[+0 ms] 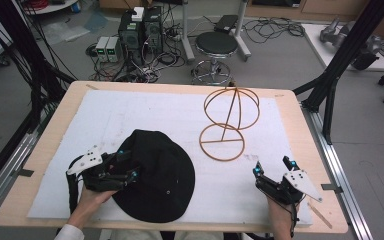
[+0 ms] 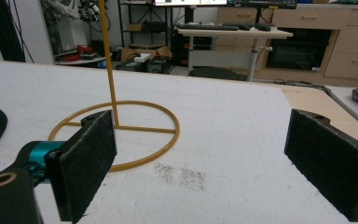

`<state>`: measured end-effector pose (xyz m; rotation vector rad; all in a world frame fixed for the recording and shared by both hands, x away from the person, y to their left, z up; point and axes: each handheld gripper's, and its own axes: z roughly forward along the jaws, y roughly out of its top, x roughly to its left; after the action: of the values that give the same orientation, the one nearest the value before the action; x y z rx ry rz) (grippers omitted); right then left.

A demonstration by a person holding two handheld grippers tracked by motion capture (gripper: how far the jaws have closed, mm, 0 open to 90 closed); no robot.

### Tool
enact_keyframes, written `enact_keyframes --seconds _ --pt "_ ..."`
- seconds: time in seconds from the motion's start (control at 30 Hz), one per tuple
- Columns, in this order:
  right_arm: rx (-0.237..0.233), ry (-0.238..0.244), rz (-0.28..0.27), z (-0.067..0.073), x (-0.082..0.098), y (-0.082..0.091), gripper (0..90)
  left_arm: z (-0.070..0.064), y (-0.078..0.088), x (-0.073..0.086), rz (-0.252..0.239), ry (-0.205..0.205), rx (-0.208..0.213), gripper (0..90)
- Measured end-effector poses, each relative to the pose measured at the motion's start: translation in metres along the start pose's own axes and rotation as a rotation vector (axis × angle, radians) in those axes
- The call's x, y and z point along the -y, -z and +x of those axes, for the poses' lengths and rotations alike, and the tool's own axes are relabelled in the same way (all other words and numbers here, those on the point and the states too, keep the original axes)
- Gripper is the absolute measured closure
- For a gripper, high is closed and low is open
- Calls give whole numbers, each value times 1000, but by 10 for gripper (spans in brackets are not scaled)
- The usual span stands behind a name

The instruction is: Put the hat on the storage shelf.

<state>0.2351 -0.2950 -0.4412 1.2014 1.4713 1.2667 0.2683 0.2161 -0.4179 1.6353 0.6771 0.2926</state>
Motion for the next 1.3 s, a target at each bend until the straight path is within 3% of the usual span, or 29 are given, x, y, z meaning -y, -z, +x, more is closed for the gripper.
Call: enact_keyframes --seconds 0.03,0.13,0.5,0.77,1.13,1.3 --pt "0 0 0 0 0 0 83 0 0 0 1 1 8 341" --pt "-3 -1 1 1 0 0 83 -1 -1 0 7 -10 15 466" --pt "-12 1 2 3 -1 0 83 -6 -10 3 35 -38 -4 814" --pt "-15 3 2 3 0 0 83 -3 -10 2 47 17 10 853" --pt "-15 7 3 4 -1 0 83 -3 -7 1 32 -4 13 860" --pt "-19 5 8 4 -1 0 83 -5 -3 -2 18 -37 8 862"
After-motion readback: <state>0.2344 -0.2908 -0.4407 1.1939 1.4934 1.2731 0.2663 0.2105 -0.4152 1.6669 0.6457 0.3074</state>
